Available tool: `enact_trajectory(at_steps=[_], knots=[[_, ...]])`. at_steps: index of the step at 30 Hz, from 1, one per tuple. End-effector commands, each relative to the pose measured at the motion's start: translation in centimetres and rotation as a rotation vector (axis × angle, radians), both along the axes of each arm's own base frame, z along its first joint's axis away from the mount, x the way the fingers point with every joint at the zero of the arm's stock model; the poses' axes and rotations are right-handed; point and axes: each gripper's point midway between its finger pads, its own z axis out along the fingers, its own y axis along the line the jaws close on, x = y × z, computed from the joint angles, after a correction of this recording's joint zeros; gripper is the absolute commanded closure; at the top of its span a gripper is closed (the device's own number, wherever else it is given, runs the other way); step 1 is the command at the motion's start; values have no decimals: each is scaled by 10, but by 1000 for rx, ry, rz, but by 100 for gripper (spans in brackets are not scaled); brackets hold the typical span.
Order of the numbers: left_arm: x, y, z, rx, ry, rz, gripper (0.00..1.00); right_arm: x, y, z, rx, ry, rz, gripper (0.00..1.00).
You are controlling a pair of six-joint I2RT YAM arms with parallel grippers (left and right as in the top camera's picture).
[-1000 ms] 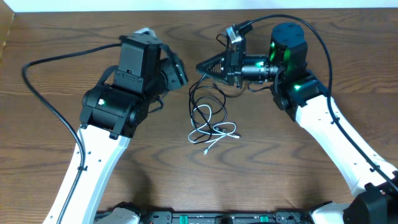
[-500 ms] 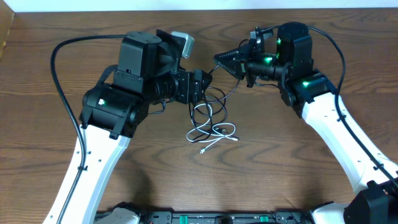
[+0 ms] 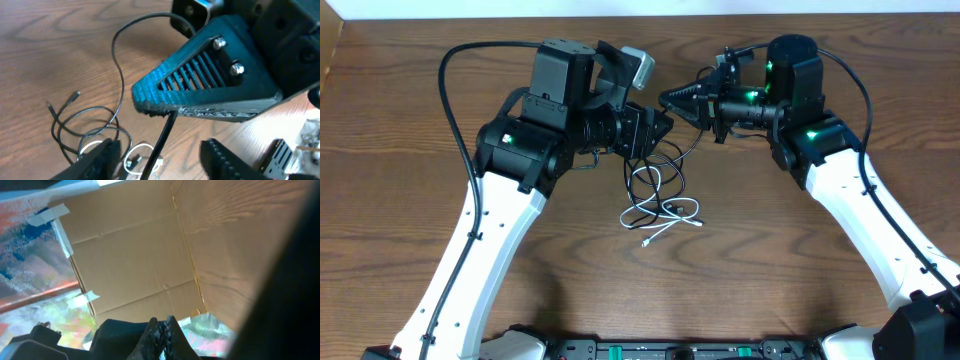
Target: Untangle cables
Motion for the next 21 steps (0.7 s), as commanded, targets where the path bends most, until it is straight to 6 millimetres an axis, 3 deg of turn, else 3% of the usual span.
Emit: enact_trajectory(at_steps=[1,21], knots=[[-4,-4,4,-21,-2,-30,51,-9,0,11,25,-5,32,99],[-10,-6,1,-35,25,-53,64,-16,4,12,35,-4,74,98]])
